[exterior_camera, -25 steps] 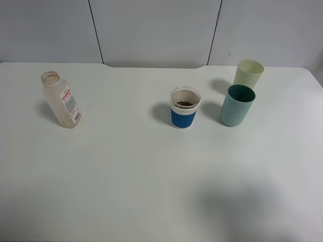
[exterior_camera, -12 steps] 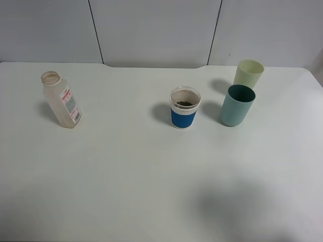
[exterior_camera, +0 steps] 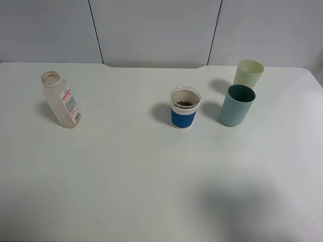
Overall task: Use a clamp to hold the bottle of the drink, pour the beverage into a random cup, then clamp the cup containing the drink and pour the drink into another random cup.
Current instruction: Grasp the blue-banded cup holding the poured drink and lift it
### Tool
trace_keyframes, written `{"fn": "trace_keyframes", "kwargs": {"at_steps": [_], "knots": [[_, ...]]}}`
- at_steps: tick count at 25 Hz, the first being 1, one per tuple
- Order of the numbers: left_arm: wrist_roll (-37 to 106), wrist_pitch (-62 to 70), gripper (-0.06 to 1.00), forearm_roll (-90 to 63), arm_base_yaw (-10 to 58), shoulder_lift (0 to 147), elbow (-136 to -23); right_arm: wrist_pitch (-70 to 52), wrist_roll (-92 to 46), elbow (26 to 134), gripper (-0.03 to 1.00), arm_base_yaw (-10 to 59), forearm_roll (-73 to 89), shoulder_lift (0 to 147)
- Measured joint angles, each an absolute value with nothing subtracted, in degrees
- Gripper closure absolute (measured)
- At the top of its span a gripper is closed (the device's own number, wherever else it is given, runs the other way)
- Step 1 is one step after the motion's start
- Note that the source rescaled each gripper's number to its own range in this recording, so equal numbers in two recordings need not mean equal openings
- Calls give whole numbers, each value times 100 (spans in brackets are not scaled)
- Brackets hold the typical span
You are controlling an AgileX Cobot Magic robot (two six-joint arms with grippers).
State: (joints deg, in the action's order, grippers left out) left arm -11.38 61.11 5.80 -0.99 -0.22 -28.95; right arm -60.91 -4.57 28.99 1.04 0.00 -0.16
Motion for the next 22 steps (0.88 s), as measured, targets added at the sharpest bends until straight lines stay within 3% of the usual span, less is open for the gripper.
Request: {"fn": "trace_keyframes", "kwargs": {"at_steps": [3, 10, 22], "knots": [[-1138, 6111, -6, 580, -99, -22, -2895, -6091, -457, 2899, -3, -250, 52, -16], [-1138, 6111, -6, 580, -99, -22, -2895, -5757, -434, 3447, -3, -307, 113, 107], [-1132, 6104, -6, 580, -99, -22, -2895, -4943, -413, 4368, -3, -307, 165, 2713]]}}
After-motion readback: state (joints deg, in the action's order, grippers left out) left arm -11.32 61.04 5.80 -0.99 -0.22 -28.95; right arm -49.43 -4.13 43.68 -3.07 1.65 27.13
